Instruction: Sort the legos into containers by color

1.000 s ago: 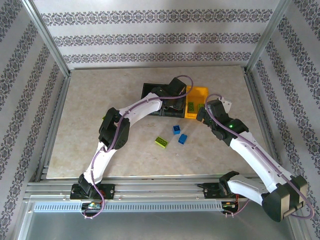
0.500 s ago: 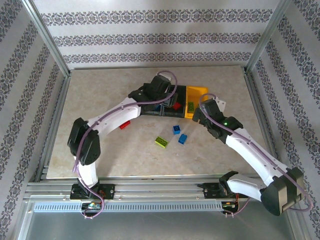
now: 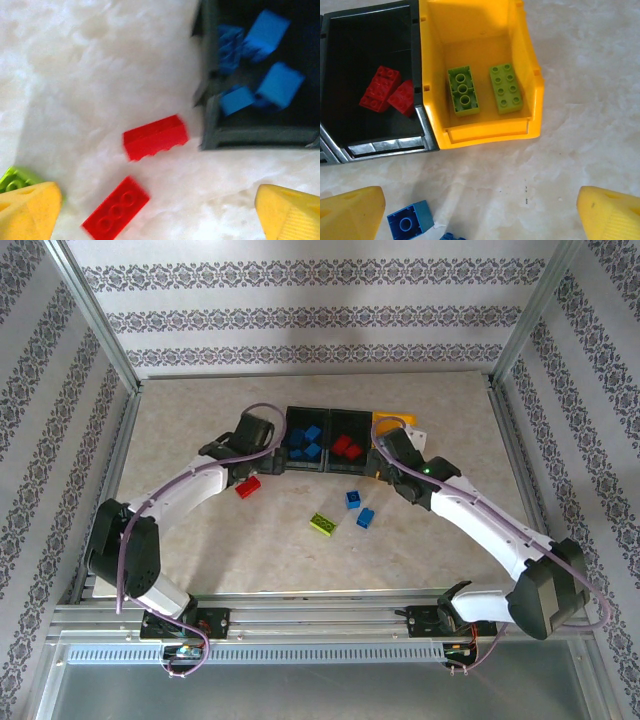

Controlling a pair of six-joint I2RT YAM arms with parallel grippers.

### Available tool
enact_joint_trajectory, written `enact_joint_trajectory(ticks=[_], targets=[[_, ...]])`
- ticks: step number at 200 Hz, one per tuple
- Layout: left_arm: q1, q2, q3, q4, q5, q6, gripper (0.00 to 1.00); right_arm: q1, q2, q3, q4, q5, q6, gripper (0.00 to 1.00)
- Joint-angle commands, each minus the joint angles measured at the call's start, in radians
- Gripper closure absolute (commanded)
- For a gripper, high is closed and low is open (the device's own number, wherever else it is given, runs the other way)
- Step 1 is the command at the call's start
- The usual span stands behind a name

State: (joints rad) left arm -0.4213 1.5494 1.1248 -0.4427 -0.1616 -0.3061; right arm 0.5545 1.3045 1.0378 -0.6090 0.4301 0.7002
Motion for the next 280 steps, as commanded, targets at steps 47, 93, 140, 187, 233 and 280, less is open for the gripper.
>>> enact_joint_trajectory(ticks=[47,93,140,187,233,280], targets=[[0.099,-0.040,-0.098,-0.181,0.055,0.131,0.05,0.020,0.043,0.053,-0.009,0.018,-0.018,0.02],[0.103,0.044,-0.042,-0.159,0.089,0.145,0.14,0.029,0.047,0.065,-0.022,0.026,-0.023,0.02],[0.107,0.136,0.005,-0.130,0.126,0.153,0.24,0.029,0.030,0.046,-0.029,0.040,-0.013,0.02],[0.122,0.207,0.024,-0.115,0.142,0.148,0.28,0.029,0.026,0.048,-0.034,0.047,-0.015,0.02],[0.143,0.249,0.020,-0.091,0.132,0.133,0.26,0.027,0.033,0.048,-0.035,0.048,-0.015,0.02],[0.157,0.279,0.019,-0.074,0.152,0.127,0.27,0.028,0.039,0.047,-0.035,0.046,-0.015,0.02]])
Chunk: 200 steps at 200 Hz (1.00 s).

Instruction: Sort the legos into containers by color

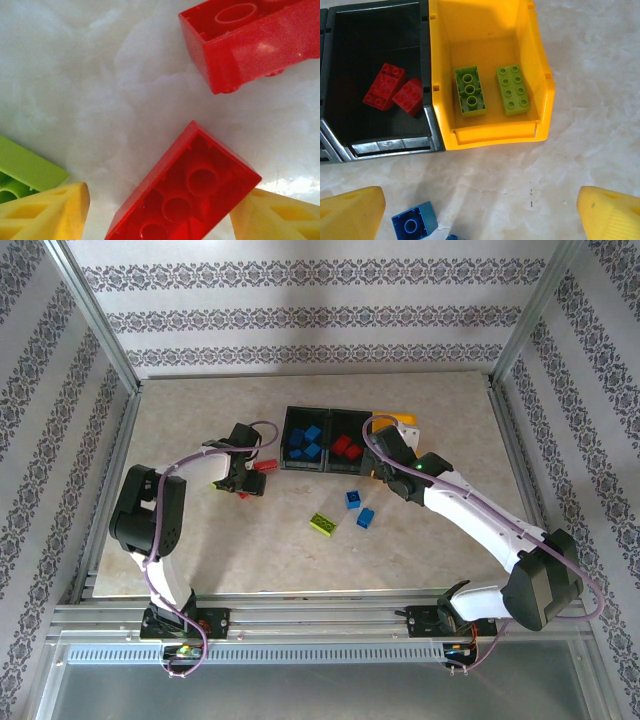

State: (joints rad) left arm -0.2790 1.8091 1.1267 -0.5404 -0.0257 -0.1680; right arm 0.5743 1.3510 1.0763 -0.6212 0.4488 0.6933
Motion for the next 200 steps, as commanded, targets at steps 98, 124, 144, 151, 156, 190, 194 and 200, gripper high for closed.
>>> enact_joint_trajectory(ticks=[98,124,144,151,156,190,194,200], targets=[[0.017,0.058,0.030,0.039,0.065,-0.037,0.54,0.007,0.014,0.022,-0.023,0.025,-0.011,0.02],[0.017,0.037,0.019,0.037,0.074,-0.050,0.63,0.005,0.015,0.023,-0.022,0.024,-0.011,0.02],[0.017,0.017,0.009,0.040,0.084,-0.060,0.66,0.005,0.019,0.025,-0.020,0.023,-0.012,0.02],[0.018,0.011,0.006,0.040,0.087,-0.063,0.67,0.004,0.019,0.025,-0.018,0.022,-0.012,0.02],[0.017,0.006,0.004,0.041,0.088,-0.065,0.67,0.004,0.021,0.026,-0.018,0.021,-0.012,0.02],[0.018,-0.028,0.003,0.026,0.092,-0.078,0.69,0.003,0.021,0.020,-0.018,0.021,-0.009,0.02],[0.018,-0.032,0.006,0.019,0.092,-0.081,0.69,0.004,0.021,0.019,-0.017,0.021,-0.011,0.02],[0.017,-0.042,0.009,0.013,0.093,-0.088,0.69,0.004,0.020,0.018,-0.018,0.021,-0.011,0.02]])
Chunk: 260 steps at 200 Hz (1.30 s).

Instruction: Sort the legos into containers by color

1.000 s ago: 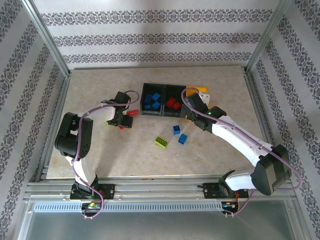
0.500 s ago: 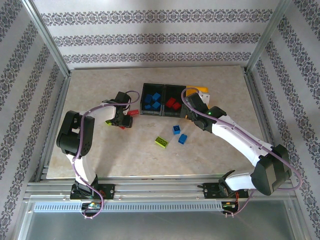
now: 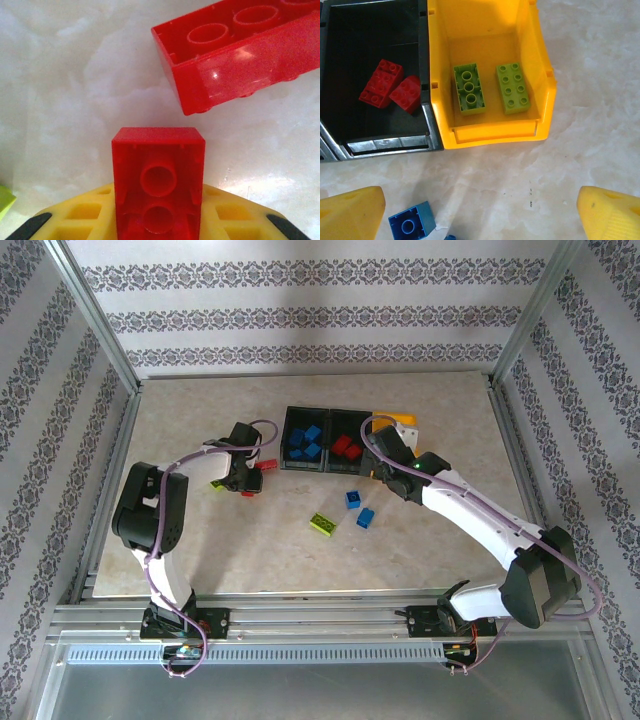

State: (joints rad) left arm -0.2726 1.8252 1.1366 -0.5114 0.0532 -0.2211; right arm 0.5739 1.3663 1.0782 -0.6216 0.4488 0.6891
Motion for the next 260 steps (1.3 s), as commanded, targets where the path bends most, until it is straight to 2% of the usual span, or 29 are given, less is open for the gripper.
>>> enact_joint_trajectory(ticks=[1,60,102,136,169,260], targets=[[0.011,-0.059,-0.001,-0.018,0.015,-0.036,0.70,0.004,0.004,0.016,-0.018,0.021,-0.007,0.02],[-0.023,-0.185,0.011,0.052,0.114,-0.131,0.72,-0.013,-0.022,-0.001,-0.011,0.019,-0.005,0.02],[-0.147,-0.172,0.097,0.150,0.108,-0.185,0.72,-0.026,-0.044,-0.030,0.002,0.022,-0.003,0.02],[-0.240,-0.059,0.229,0.191,0.127,-0.217,0.72,-0.039,-0.069,-0.039,-0.007,0.029,-0.013,0.02],[-0.306,0.073,0.406,0.146,0.083,-0.186,0.72,-0.052,-0.112,-0.067,-0.007,0.030,-0.010,0.02],[-0.356,0.465,0.984,-0.114,-0.018,-0.092,0.71,-0.071,-0.154,-0.091,-0.012,0.022,-0.005,0.02]])
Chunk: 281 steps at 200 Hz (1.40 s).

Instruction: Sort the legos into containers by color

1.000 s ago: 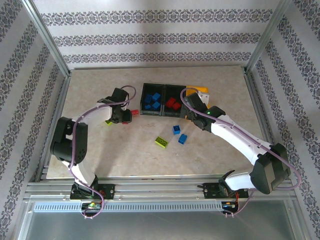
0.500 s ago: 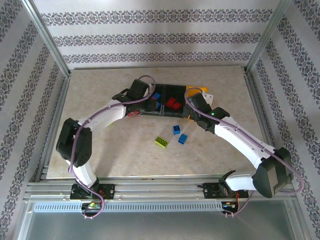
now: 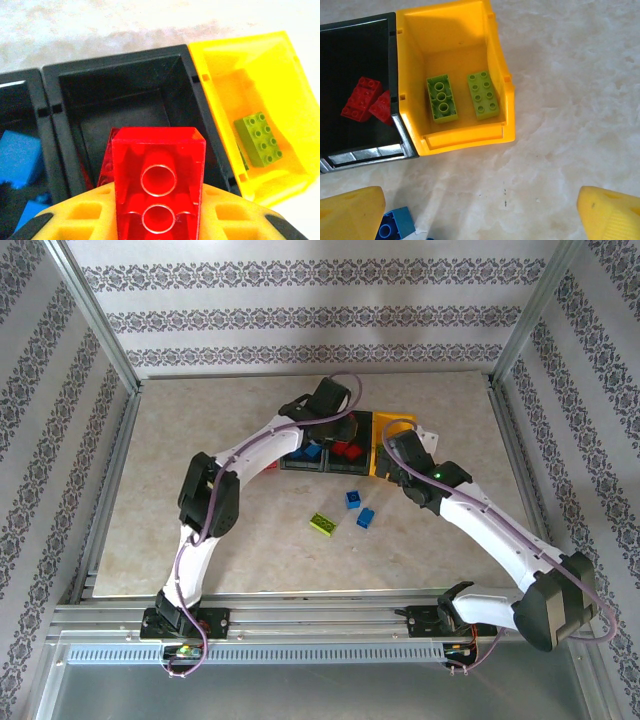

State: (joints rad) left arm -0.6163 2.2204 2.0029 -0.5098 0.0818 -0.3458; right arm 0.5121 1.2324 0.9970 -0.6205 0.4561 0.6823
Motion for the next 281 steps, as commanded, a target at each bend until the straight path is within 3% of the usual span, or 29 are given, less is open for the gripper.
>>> enact_joint_trajectory(ticks=[1,52,179,226,281], targets=[[-0.013,0.073,0.122,-0.119,-0.046,0.033,0.71,-0.009,-0.020,-0.009,-0.013,0.015,0.002,0.02],[-0.013,0.200,0.284,-0.179,-0.021,0.017,0.68,-0.011,-0.025,-0.013,-0.014,0.013,0.003,0.02],[-0.014,0.216,0.282,-0.160,0.048,-0.018,0.51,-0.011,-0.036,-0.028,-0.013,0.011,0.008,0.02],[-0.016,0.083,0.168,-0.084,0.055,-0.025,0.50,-0.007,-0.037,-0.034,-0.012,0.004,0.014,0.02],[-0.016,-0.189,-0.155,0.104,-0.010,-0.045,0.45,0.054,0.018,-0.037,-0.008,-0.025,0.036,0.02]])
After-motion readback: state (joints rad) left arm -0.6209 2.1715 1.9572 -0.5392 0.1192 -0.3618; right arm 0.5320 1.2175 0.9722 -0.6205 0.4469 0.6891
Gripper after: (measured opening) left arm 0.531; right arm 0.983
